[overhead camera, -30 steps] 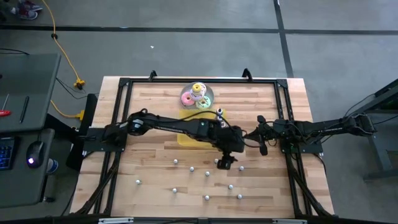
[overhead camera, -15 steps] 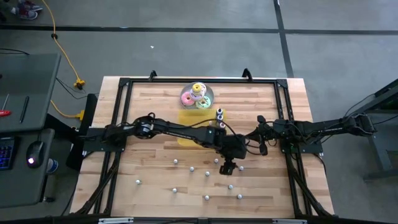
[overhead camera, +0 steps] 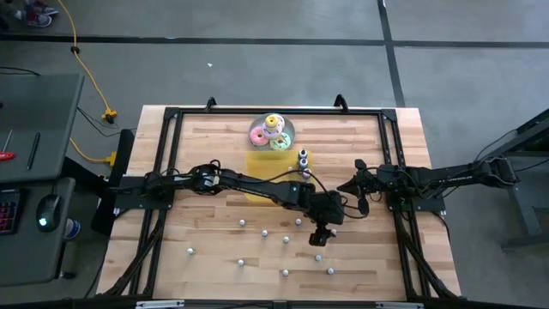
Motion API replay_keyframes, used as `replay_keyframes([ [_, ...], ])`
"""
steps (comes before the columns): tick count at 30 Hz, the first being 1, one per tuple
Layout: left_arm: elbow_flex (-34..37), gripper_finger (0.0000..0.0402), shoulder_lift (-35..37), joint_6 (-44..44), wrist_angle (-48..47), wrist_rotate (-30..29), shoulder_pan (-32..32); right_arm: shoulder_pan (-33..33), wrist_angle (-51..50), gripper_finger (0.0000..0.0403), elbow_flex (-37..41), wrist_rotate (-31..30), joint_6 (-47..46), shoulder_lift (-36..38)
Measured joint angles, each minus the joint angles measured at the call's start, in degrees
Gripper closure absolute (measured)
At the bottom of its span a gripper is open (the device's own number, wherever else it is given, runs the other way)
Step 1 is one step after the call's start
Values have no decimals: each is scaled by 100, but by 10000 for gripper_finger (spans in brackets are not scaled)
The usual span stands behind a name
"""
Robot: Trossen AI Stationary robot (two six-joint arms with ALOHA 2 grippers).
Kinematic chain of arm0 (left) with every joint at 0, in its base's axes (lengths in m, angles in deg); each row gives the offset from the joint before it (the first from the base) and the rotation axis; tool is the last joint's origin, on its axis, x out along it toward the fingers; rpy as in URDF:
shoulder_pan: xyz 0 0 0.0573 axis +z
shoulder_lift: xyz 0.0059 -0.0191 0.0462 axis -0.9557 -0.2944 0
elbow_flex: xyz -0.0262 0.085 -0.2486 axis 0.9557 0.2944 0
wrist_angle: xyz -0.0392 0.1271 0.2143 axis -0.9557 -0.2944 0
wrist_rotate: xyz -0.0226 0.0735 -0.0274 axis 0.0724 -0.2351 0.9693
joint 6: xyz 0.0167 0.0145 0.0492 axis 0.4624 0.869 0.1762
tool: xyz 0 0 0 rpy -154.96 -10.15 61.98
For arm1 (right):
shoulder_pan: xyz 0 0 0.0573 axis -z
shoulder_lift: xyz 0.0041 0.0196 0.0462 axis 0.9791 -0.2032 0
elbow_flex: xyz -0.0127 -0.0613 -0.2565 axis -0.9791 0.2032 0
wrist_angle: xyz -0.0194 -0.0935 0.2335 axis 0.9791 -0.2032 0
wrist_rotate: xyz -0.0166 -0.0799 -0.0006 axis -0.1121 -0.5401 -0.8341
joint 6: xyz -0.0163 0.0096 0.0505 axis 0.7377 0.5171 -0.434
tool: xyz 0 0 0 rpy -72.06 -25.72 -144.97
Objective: Pick & Place food coloring
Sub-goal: Put the small brown food coloring bottle into the yellow container
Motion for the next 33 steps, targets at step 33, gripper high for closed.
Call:
replay_keyframes([
  [33,665,156,-3,266,1053,-62,31,-1,5,402,0,1,0,-1],
])
